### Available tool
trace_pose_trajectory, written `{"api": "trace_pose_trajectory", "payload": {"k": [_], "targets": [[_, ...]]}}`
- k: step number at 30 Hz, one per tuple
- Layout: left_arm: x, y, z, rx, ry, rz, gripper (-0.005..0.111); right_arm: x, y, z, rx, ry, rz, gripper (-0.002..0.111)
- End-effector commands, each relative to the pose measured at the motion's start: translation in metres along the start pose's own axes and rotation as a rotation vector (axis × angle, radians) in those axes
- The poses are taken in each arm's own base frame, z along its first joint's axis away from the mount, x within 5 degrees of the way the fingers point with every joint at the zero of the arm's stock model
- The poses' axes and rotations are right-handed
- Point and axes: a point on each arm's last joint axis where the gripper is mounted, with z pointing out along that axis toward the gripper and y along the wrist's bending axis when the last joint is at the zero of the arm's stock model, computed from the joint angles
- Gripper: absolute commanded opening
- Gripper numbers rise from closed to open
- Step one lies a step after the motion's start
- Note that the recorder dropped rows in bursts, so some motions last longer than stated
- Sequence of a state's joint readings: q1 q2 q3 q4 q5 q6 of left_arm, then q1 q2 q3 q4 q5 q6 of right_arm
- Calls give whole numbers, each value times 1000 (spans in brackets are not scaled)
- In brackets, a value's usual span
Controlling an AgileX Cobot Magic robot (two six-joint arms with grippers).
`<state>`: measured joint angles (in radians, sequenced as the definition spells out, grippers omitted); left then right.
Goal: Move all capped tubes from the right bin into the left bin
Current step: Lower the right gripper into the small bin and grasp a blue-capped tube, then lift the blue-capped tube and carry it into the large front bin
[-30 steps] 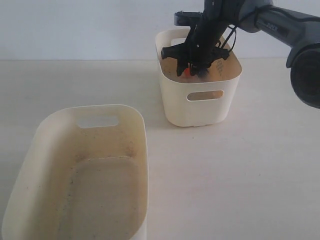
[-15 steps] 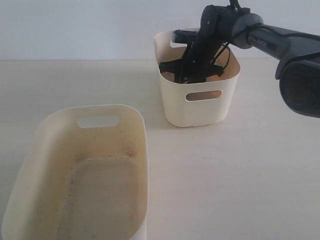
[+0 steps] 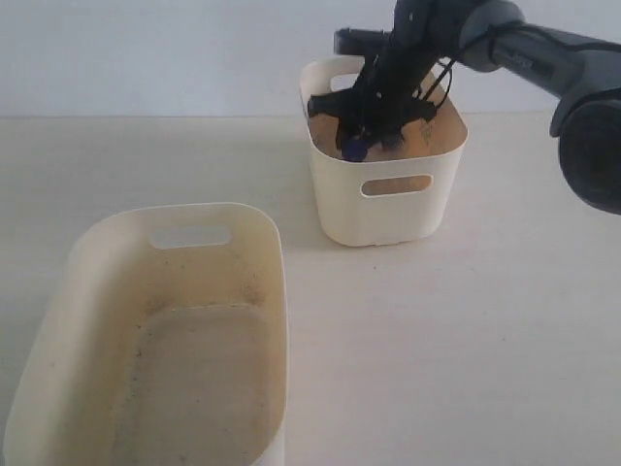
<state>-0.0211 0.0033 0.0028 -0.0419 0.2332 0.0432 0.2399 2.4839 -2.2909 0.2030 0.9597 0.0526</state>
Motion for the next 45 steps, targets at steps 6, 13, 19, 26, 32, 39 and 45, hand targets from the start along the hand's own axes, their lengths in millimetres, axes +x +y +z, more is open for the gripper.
{"api": "trace_pose_trajectory", "payload": {"k": [6, 13, 19, 26, 32, 39, 45], "targets": [[-1, 0, 0, -2, -8, -7, 4, -19, 21, -104, -1, -79, -86, 0], [-1, 0, 0, -2, -8, -7, 4, -13, 27, -143, 6, -20, -129, 0], [-1, 0, 0, -2, -8, -7, 4, -11, 38, -156, -99, -28, -117, 0], [-1, 0, 0, -2, -8, -7, 4, 12, 59, -169, -178, 29, -171, 0], [-1, 0, 0, -2, -8, -7, 4, 48, 88, -179, -211, 111, -264, 0], [-1, 0, 0, -2, -8, -7, 4, 99, 141, -195, -285, 191, -418, 0], [-1, 0, 0, -2, -8, -7, 4, 145, 187, -212, -346, 249, -540, 0]]}}
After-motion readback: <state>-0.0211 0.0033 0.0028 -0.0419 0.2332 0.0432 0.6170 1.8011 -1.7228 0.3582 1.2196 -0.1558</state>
